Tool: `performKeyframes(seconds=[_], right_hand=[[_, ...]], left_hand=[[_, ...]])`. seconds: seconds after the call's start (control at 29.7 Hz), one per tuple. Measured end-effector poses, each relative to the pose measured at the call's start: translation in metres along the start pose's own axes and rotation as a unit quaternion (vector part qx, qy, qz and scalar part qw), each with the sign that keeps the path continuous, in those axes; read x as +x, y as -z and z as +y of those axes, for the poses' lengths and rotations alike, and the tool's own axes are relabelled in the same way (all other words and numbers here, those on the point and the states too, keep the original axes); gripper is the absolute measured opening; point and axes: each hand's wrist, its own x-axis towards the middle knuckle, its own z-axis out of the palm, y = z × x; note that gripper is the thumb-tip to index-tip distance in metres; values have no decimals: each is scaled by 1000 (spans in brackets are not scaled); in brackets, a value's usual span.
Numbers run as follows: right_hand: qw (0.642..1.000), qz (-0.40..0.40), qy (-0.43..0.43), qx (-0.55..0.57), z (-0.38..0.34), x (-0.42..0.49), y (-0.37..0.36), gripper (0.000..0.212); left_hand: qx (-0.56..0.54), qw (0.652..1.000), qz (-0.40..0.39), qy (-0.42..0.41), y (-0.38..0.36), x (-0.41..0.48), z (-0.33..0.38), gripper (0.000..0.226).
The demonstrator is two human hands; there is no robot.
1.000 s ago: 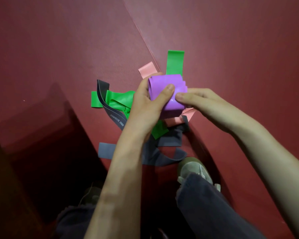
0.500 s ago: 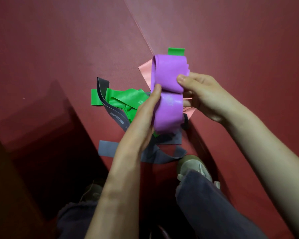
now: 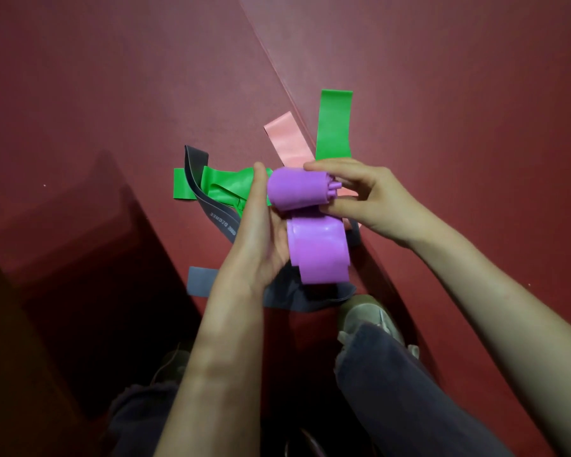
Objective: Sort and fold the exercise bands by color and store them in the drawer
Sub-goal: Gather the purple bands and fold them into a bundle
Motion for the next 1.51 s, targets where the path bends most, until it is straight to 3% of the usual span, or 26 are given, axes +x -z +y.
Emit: performKeyframes(seconds=[0.13, 0.27, 0.37, 0.47, 0.57, 0.64, 0.67, 0.77, 0.87, 1.04, 1.14, 1.24, 1.38, 1.41, 1.51], right_hand=[[1000, 3, -11, 18, 3, -1, 3, 71], [995, 12, -36, 89, -2, -5, 4, 73], [989, 7, -66, 132, -5, -6, 2, 71], [963, 24, -83, 254, -6, -4, 5, 74], [929, 42, -109, 351, -8, -7, 9, 52], [943, 5, -139, 301, -11, -9, 3, 42], [949, -16, -149, 277, -13, -9, -3, 44], [944, -7, -176, 279, -21, -9, -18, 67], [936, -5, -184, 300, -36, -12, -34, 59], [955, -47, -187, 223, -66, -21, -48, 64], [964, -58, -178, 187, -90, -28, -42, 62], [971, -63, -153, 174, -133, -41, -37, 62], [972, -24, -122, 197, -191, -60, -32, 68], [985, -34, -84, 149, -250, -90, -49, 62], [982, -95, -74, 142, -289, -110, -75, 51]], left_hand=[[15, 999, -37, 7, -1, -5, 2, 63], [58, 998, -33, -2, -8, -9, 5, 30], [47, 998, -29, -13, -12, -10, 5, 22], [61, 998, -1, -34, -13, -7, 5, 11], [93, 993, 30, -66, -12, -4, 6, 12], [96, 990, 29, -101, -13, -2, 4, 28], [101, 987, 25, -120, -16, -5, 3, 25], [92, 983, 56, -151, -24, -13, -1, 35], [113, 978, 87, -154, -21, -31, -5, 49], [97, 981, 114, -122, -19, -63, 5, 77], [97, 968, 153, -171, -31, -87, 16, 42], [63, 965, 136, -215, -44, -122, 27, 26], [58, 947, 126, -290, -77, -178, 55, 22], [46, 930, 115, -345, -85, -246, 68, 21], [37, 911, 151, -383, -95, -296, 76, 32]])
